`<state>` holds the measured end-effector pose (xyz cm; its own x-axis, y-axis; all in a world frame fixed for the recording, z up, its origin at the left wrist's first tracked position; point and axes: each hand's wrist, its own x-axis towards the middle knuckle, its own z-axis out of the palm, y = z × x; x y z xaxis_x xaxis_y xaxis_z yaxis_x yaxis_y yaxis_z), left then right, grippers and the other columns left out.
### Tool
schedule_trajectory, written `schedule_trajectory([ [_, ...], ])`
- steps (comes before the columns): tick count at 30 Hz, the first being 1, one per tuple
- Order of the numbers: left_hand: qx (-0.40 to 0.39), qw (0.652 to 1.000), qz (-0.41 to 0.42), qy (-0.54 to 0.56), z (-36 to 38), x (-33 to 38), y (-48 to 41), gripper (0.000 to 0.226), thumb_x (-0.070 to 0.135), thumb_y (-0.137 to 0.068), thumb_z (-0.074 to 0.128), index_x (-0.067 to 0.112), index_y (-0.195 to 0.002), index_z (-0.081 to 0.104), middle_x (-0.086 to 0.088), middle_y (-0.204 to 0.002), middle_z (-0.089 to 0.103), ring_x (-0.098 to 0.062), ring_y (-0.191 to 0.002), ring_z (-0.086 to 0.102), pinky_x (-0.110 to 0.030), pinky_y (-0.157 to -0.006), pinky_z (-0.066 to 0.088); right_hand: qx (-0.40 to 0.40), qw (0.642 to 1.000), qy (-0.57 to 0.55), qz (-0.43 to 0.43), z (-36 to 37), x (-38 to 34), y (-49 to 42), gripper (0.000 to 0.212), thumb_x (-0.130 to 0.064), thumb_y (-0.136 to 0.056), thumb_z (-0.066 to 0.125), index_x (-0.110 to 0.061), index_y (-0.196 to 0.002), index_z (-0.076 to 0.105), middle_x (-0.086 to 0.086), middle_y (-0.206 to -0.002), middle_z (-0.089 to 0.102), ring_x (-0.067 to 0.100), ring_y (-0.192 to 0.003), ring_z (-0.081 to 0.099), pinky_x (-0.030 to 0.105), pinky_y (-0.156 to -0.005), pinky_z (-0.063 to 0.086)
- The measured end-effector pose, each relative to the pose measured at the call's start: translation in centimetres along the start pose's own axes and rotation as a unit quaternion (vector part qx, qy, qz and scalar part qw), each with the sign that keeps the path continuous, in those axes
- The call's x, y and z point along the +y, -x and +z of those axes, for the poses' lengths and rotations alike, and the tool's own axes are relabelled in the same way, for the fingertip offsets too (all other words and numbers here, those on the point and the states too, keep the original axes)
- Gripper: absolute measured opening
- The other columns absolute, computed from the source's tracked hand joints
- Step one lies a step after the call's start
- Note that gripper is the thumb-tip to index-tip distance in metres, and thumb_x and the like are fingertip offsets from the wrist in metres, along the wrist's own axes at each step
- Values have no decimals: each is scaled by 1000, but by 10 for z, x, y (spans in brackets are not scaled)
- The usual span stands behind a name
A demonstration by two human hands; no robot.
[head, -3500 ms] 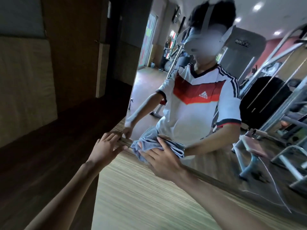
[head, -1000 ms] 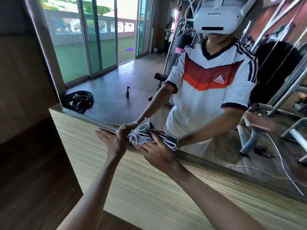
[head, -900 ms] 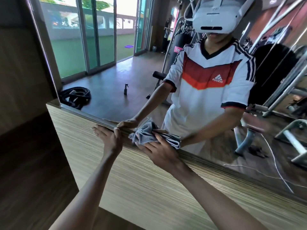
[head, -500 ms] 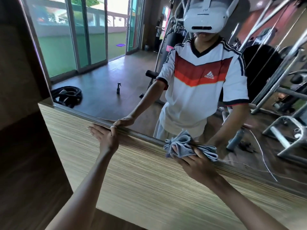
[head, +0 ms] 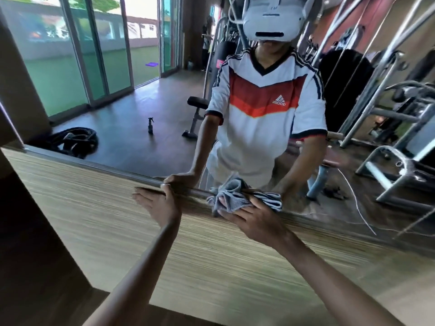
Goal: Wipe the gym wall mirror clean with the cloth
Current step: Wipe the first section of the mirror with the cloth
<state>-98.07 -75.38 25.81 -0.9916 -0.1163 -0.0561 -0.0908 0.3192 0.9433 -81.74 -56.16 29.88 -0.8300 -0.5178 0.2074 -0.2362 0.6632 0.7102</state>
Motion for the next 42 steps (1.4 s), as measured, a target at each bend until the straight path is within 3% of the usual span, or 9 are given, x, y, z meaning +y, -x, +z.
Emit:
schedule_trajectory([
  [8,-5,1000,-11,13,66,4,59,89,55,-96,16,-14,-152,12,-39,-157,-12,-48,-148,-13,-21,-108,-29,12,997,-16,73,-4,56,136,53,-3,-94,35,-27,-130,67,-6,-116,73,16,-91,64,38,-106,37],
  [14,14,994,-4,104,91,21,111,81,26,-104,50,-9,-153,-3,-35,-159,-10,-42,-151,-9,-38,-122,-2,33,996,-58,58,8,32,77,53,-10,-86,48,-26,-135,63,-10,-116,71,12,-98,65,39,-113,31],
  [19,7,998,10,61,87,13,105,89,54,-97,36,-10,-154,11,-31,-161,-9,-39,-151,-10,-21,-115,-9,47,998,-45,26,11,36,85,54,-12,-87,49,-24,-139,57,-9,-112,71,14,-99,65,41,-114,32],
  [23,70,995,50,49,93,28,125,75,22,-103,51,-13,-153,6,-33,-161,1,-42,-152,0,-36,-121,3,91,994,-48,32,14,64,160,49,-9,-88,51,-24,-134,63,-8,-100,72,14,-88,63,41,-112,34],
  [27,32,996,76,37,117,41,169,90,40,-90,39,-18,-150,3,-38,-158,-3,-46,-151,-1,-42,-122,3,39,997,-18,58,12,100,267,52,-6,-90,47,-27,-134,63,-8,-102,73,16,-83,62,42,-105,41],
  [32,3,995,92,49,153,48,213,94,43,-88,38,-21,-147,2,-43,-155,-5,-51,-149,-3,-47,-123,2,-55,994,12,92,24,119,354,64,-12,-81,65,-29,-142,54,-6,-108,74,19,-80,69,44,-111,33],
  [36,-3,996,87,27,156,47,222,95,47,-89,38,-19,-149,2,-41,-157,-5,-47,-150,-3,-41,-123,0,4,991,-26,134,21,108,340,49,-11,-90,54,-28,-134,61,-6,-121,71,17,-88,70,44,-102,45],
  [39,-14,996,87,1,150,45,221,92,46,-101,48,-13,-152,-1,-35,-160,-6,-42,-152,-4,-40,-123,2,75,985,-45,145,24,91,303,44,-14,-96,50,-28,-135,62,-5,-145,54,15,-109,67,44,-109,39],
  [42,-22,996,88,-17,143,45,221,90,34,-100,56,-10,-153,-3,-31,-162,-7,-37,-153,-6,-37,-122,2,118,981,-76,137,26,73,259,43,-14,-94,52,-28,-132,65,-7,-141,58,13,-107,65,42,-111,34],
])
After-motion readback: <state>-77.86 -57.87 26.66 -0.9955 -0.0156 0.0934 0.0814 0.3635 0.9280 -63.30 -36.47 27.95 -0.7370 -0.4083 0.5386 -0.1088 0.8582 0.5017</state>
